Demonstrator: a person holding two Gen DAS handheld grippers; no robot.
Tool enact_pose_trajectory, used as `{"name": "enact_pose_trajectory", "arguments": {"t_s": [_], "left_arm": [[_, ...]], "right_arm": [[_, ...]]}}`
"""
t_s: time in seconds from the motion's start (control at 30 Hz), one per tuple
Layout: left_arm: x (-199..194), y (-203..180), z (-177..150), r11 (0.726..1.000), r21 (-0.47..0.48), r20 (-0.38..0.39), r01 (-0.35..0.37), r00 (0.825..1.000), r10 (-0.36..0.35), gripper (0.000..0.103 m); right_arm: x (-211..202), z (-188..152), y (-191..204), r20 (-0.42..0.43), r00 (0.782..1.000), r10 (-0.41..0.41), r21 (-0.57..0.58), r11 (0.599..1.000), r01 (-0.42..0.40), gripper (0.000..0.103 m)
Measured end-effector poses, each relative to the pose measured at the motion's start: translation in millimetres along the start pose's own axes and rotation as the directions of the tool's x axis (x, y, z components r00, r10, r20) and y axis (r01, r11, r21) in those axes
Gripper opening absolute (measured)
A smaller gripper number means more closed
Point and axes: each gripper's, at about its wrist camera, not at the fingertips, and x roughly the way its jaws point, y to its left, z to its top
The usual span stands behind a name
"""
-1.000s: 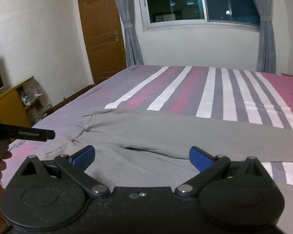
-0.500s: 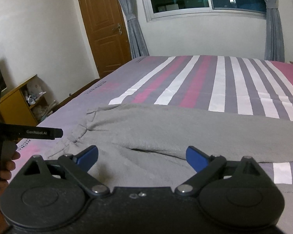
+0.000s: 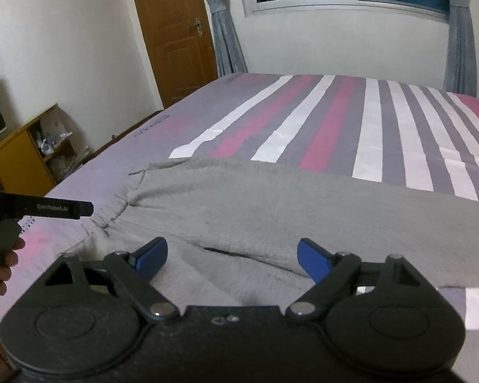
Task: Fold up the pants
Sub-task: 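Lower both tools to the sweatpants waistband and close both grippers on it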
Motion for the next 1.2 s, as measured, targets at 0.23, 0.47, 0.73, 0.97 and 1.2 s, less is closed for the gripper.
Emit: {"name": "enact_pose_trajectory", "arguments": {"t_s": [0.23, 0.47, 0.73, 0.97, 1.2], "left_arm": [[37.4, 6.9, 9.6, 1.0, -0.009, -0.03, -0.008, 1.0, 0.008, 0.103], [94.5, 18.1, 22.1, 0.999, -0.037, -0.092, 0.002, 0.996, -0.006, 0.103], [169.4, 24.6, 38.7, 0.995, -0.093, -0.152, 0.031, 0.987, -0.045, 0.103], [213.9, 19.8, 39.8, 0.993, -0.075, -0.194, 0.088, 0.976, -0.101, 0.103], [217.7, 8.7, 34.3, 0.993, -0.039, -0.151, 0.113, 0.981, -0.117, 0.095]], "right_arm": [[34.0, 10.7, 1.3, -0.023, 1.0, 0.013, -0.059, 0.998, -0.014, 0.082], [87.9, 28.9, -8.2, -0.065, 0.997, 0.028, -0.137, 0.99, -0.037, 0.076], [156.3, 54.0, -32.7, -0.129, 0.992, 0.011, -0.193, 0.98, -0.037, 0.076], [210.2, 74.1, -56.2, -0.158, 0.987, -0.032, -0.222, 0.975, -0.003, 0.076], [254.6, 87.1, -70.2, -0.2, 0.978, -0.057, -0.266, 0.964, 0.002, 0.074]]}}
